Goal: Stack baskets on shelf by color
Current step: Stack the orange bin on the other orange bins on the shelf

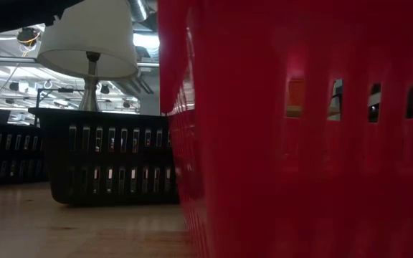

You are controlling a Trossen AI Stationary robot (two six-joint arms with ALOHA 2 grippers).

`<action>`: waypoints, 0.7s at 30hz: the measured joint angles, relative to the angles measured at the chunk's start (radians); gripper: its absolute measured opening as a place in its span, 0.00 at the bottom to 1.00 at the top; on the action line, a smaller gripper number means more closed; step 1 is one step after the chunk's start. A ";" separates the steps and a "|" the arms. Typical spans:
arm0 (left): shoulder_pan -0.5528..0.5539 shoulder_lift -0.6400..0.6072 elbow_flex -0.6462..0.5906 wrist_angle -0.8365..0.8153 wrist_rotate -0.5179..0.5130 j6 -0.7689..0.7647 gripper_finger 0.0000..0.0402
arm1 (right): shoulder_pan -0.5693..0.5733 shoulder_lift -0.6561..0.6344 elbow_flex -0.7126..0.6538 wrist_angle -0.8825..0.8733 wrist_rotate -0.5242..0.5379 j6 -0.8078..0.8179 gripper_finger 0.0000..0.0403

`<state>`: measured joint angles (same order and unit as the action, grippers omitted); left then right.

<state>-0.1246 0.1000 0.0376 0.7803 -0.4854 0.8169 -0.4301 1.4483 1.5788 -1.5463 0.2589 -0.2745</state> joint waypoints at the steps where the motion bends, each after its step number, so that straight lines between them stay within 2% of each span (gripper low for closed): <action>1: 0.000 0.000 0.000 0.000 0.000 0.000 0.00 | 0.000 0.000 -0.006 0.004 0.000 0.000 0.00; 9: 0.000 0.000 0.000 0.000 0.000 -0.001 0.00 | -0.001 0.000 -0.016 0.016 0.027 -0.013 0.01; 21: 0.000 0.000 0.000 0.000 0.000 -0.002 0.00 | -0.034 0.000 -0.016 0.011 0.028 -0.052 0.12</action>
<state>-0.1249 0.0998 0.0376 0.7799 -0.4854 0.8154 -0.4638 1.4483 1.5623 -1.5354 0.2873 -0.3268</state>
